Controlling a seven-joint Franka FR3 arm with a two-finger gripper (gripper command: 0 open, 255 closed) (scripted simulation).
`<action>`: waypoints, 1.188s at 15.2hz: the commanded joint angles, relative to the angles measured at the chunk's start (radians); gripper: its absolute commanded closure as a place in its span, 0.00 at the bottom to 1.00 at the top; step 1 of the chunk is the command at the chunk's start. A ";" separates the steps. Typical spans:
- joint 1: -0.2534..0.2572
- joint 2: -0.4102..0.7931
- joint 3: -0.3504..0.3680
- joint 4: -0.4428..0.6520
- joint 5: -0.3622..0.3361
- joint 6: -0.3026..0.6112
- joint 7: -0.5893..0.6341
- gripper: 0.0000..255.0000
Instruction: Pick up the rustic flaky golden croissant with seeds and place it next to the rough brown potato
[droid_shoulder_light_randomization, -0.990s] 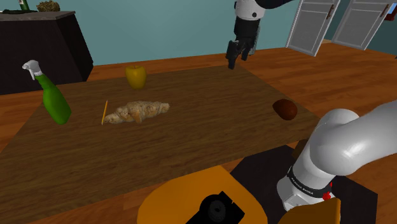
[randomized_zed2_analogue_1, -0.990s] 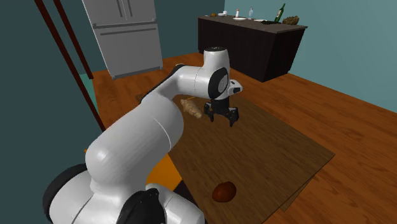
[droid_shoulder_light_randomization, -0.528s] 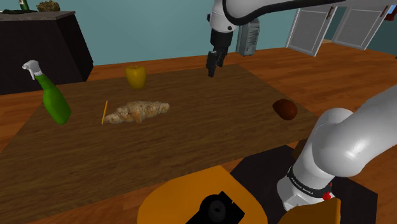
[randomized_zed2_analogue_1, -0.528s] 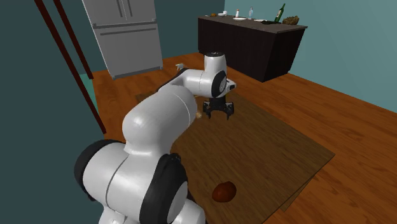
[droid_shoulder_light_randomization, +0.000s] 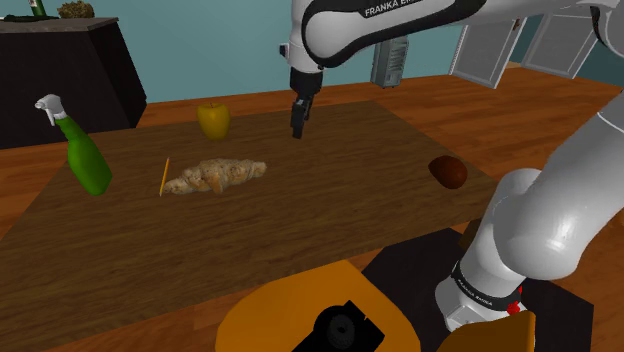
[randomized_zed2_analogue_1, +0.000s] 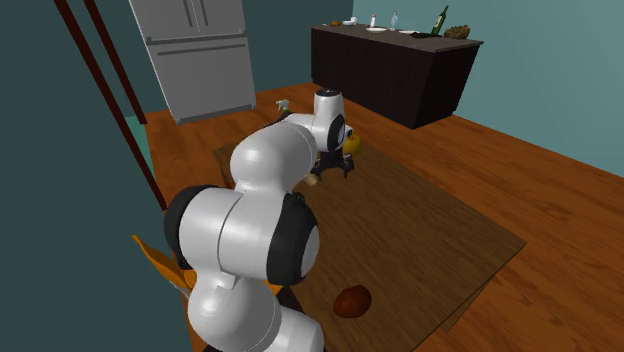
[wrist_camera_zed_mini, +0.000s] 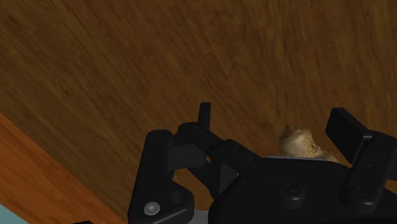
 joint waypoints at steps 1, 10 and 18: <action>0.018 0.047 0.004 0.021 0.011 0.030 -0.057 0.00; 0.091 0.251 0.059 0.136 0.048 0.126 -0.251 0.00; 0.091 0.302 0.059 0.096 0.043 0.217 -0.248 0.00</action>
